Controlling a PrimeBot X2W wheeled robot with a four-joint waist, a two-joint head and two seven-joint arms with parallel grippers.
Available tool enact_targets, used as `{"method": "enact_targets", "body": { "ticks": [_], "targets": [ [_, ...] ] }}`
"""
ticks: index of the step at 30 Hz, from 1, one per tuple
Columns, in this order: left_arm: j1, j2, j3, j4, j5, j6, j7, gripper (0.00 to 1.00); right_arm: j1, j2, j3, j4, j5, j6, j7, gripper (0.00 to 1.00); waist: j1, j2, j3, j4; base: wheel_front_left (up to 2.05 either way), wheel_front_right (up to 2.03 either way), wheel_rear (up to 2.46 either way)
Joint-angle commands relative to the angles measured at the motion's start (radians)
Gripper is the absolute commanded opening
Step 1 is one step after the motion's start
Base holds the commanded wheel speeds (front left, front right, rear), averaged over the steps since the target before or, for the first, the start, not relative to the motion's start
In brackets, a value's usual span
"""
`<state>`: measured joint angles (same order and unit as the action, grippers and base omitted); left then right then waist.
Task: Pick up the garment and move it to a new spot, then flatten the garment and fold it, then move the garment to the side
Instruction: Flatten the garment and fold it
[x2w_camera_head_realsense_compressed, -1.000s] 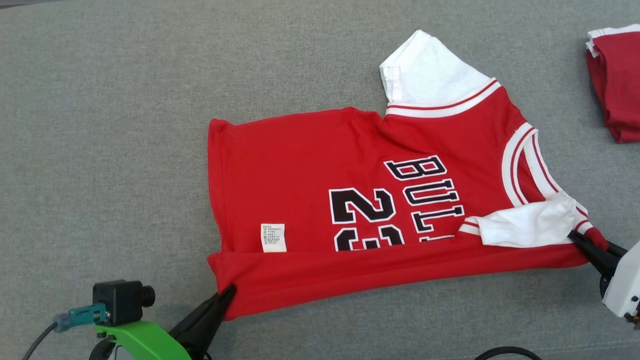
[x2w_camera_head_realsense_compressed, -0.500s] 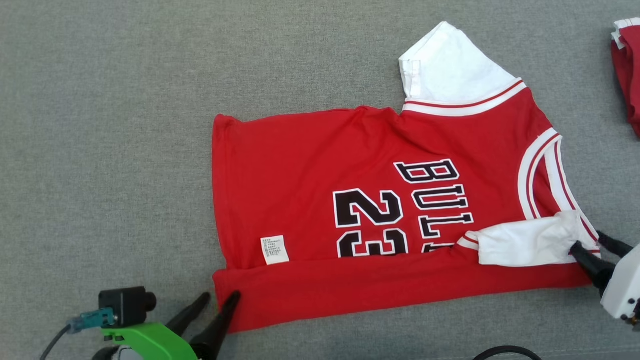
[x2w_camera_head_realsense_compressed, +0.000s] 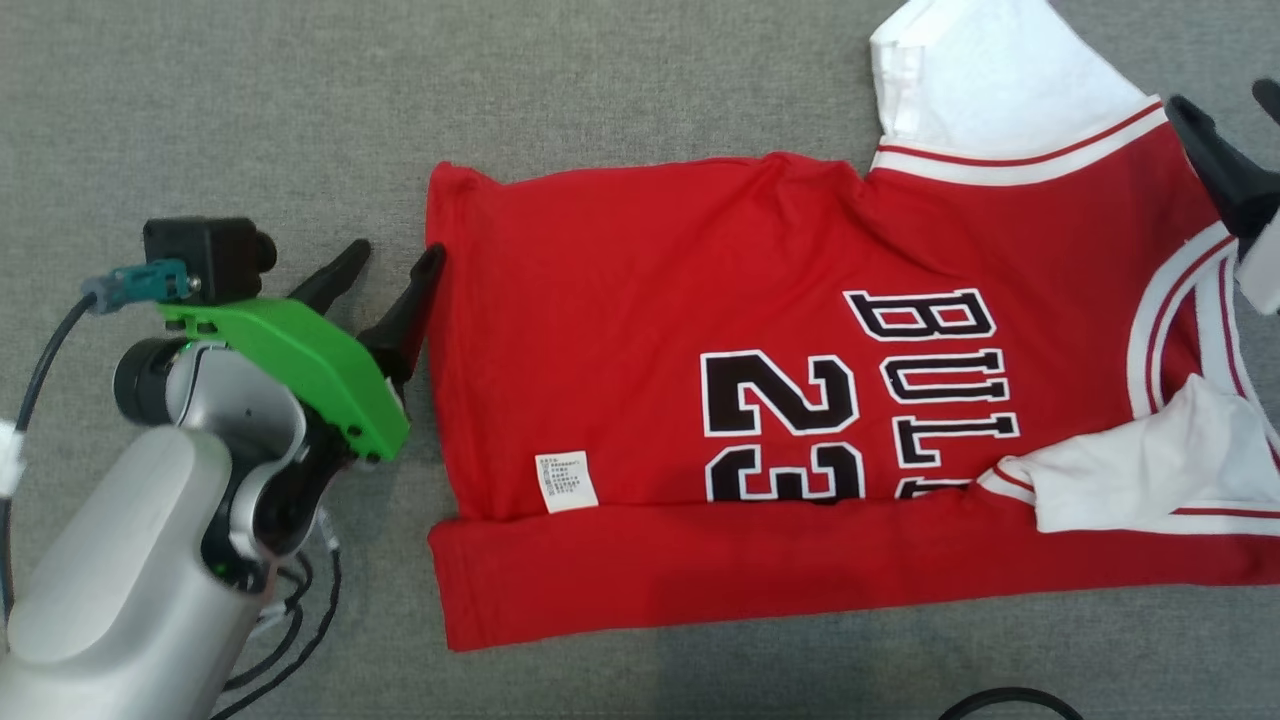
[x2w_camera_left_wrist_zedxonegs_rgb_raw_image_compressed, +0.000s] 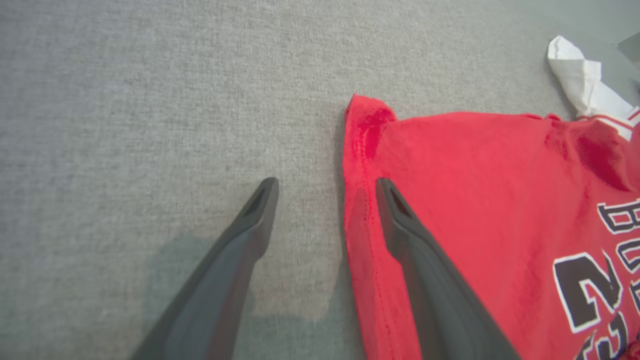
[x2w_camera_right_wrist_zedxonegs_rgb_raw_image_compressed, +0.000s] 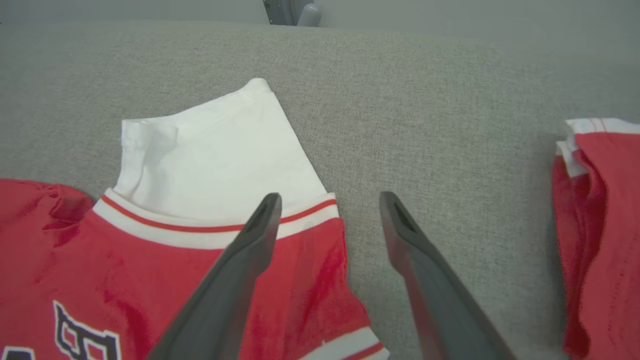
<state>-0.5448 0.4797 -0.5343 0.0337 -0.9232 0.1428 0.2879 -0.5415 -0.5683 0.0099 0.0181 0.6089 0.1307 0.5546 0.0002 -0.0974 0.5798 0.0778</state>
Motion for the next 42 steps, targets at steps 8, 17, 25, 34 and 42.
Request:
{"method": "enact_targets", "body": {
  "ticks": [8, 17, 25, 34, 42],
  "targets": [
    [-0.179, -0.121, -0.049, 0.208, 0.024, -0.070, -0.012, 1.00, -0.274, 0.039, 0.155, 0.196, -0.082, 0.000, -0.001, 1.00, -0.0002, -0.0001, 0.132, 0.099, 0.00, 0.00, 0.00],
    [-0.222, -0.199, -0.120, 0.305, -0.022, -0.188, 0.035, 0.00, -0.432, 0.066, 0.261, 0.388, -0.092, 0.000, -0.030, 0.00, -0.0002, -0.0001, 0.148, 0.135, 0.00, 0.00, 0.00],
    [-0.210, -0.202, -0.105, 0.266, -0.088, -0.248, 0.008, 0.00, -0.454, 0.031, 0.266, 0.432, -0.029, -0.001, -0.150, 0.00, -0.0002, -0.0001, 0.117, 0.116, 0.00, 0.00, 0.00],
    [-0.192, -0.141, -0.025, 0.217, -0.043, -0.199, -0.117, 0.00, -0.416, 0.011, 0.240, 0.439, 0.031, -0.001, -0.298, 0.00, -0.0002, -0.0001, 0.046, 0.073, 0.00, 0.00, 0.00],
    [-0.124, -0.094, -0.003, 0.188, -0.042, -0.159, -0.143, 0.00, -0.341, 0.012, 0.221, 0.432, 0.056, -0.001, -0.386, 0.00, -0.0002, -0.0001, -0.027, 0.037, 0.00, 0.00, 0.00]
  ]
}}
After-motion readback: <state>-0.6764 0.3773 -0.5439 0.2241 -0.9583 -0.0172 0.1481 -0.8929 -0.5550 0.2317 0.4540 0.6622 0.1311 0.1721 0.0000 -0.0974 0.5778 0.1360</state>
